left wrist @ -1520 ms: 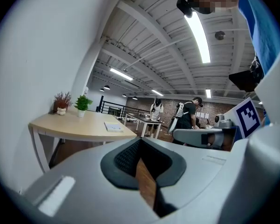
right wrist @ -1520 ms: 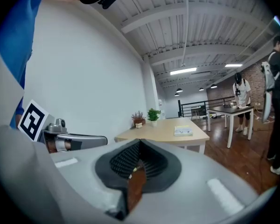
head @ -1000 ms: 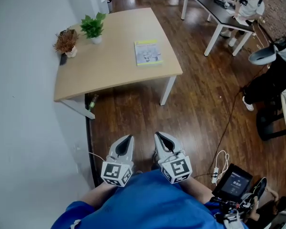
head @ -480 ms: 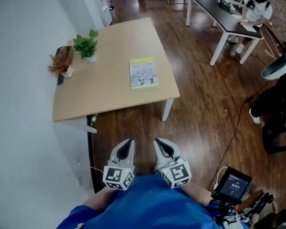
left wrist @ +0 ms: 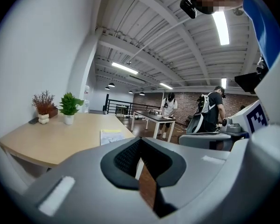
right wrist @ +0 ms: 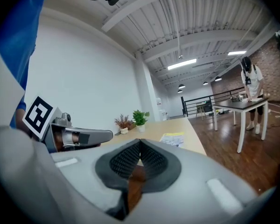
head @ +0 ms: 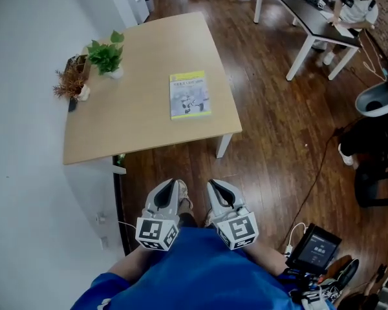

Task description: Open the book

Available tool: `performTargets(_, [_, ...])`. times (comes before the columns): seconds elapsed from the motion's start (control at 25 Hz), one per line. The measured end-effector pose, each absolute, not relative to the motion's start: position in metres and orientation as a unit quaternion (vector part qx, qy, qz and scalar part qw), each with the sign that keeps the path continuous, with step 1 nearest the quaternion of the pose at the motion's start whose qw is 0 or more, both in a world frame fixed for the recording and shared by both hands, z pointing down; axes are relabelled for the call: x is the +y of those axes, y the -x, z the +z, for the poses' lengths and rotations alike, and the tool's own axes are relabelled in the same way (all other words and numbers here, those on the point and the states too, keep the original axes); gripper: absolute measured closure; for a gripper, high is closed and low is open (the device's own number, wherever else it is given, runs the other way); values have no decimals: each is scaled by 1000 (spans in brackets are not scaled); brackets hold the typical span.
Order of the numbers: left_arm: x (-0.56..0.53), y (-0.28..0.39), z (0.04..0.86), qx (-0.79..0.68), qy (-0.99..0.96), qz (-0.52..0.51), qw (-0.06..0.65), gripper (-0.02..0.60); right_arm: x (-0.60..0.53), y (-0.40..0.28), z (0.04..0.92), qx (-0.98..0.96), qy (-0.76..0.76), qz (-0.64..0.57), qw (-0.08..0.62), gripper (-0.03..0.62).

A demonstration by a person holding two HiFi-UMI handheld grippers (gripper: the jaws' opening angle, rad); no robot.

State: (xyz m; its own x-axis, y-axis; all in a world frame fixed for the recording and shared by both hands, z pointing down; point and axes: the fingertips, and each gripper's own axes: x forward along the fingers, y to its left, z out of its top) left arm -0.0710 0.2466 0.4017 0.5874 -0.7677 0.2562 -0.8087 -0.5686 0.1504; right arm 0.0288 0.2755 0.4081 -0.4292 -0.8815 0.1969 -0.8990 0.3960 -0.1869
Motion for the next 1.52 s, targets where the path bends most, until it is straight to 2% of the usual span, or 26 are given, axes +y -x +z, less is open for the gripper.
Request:
performTargets(0.4, [140,74,420,-421,-893,66,144,574,176,-33,427,-811,-565,137,71,592])
performTargets(0.8, [18,101,422,-365,-916,66,149,575,55,-8,427,-780,-604,136,92,592])
performTargets(1.16, [-32,110,435,-335,-925,88,157,575,10,-10,437,-751,-635,153,95,592])
performTargets(1.52, [-62,86,450,-336,-920,111,168,575,-19,-42,462,-734,-646,185,103,592])
